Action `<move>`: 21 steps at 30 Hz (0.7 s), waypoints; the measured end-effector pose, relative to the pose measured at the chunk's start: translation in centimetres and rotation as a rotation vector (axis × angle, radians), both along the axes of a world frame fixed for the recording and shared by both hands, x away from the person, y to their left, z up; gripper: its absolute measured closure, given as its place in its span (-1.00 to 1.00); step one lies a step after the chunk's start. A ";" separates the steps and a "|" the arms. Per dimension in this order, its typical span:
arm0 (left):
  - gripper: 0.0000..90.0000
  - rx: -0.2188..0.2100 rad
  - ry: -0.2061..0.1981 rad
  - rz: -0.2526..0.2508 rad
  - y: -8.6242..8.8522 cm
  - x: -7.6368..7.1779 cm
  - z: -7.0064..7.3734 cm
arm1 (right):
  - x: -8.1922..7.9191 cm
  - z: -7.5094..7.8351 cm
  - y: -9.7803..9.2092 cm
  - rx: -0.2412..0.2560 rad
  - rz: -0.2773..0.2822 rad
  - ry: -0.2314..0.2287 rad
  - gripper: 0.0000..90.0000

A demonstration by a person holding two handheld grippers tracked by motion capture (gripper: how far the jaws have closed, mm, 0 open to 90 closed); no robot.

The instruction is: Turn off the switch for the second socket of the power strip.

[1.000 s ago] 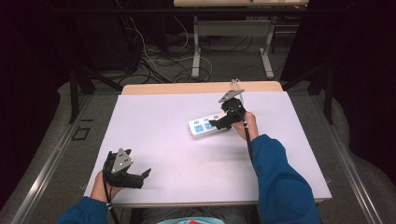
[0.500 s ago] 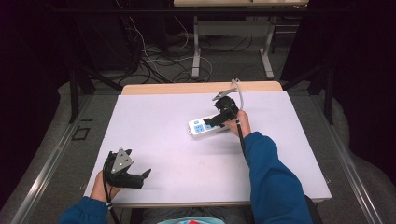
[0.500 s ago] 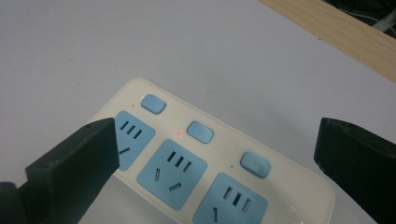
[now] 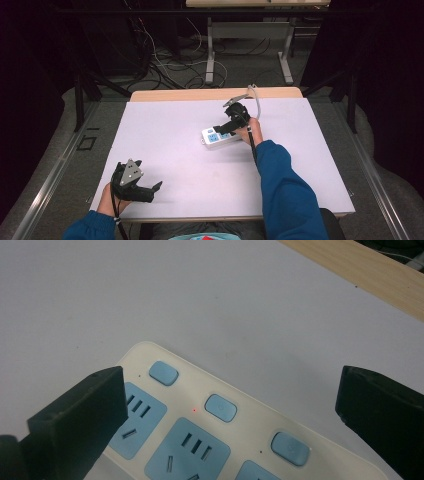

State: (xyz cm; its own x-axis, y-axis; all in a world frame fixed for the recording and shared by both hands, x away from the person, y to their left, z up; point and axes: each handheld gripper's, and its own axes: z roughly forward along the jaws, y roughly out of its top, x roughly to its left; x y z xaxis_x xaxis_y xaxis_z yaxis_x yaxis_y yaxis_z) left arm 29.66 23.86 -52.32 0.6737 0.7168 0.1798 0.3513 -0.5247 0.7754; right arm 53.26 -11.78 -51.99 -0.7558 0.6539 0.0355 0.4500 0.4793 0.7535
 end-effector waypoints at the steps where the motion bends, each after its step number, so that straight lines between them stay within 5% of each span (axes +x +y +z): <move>1: -0.97 -0.002 0.002 0.000 0.0 0.0 0.0 | 0.0 -0.1 0.1 0.006 -0.005 0.002 -1.00; 8: -0.97 -0.001 0.001 0.000 0.0 0.0 0.0 | 0.3 -0.2 0.3 0.018 -0.025 -0.013 -0.92; 9: -0.97 -0.001 0.001 0.000 0.0 0.0 0.0 | 0.3 -0.1 0.3 0.024 -0.038 -0.023 -0.69; 12: -0.97 -0.002 -0.001 0.001 0.0 0.0 0.0 | 0.3 -0.2 0.2 0.025 -0.043 -0.041 -0.50; 13: -0.97 -0.003 -0.001 0.001 0.0 0.0 0.0 | 0.3 -0.1 0.1 0.013 -0.069 -0.052 -0.26; 21: -0.97 -0.001 0.000 0.002 0.0 0.0 0.0 | 0.3 -0.1 -0.1 0.026 -0.065 -0.036 0.42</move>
State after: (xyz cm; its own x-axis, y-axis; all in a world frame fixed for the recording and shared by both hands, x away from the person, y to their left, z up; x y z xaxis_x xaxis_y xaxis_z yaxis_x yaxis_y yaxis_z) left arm 29.63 23.84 -52.31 0.6721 0.7185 0.1789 0.3526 -0.5230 0.7760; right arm 53.54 -11.89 -52.07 -0.7125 0.7012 0.0267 0.4524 0.4300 0.7813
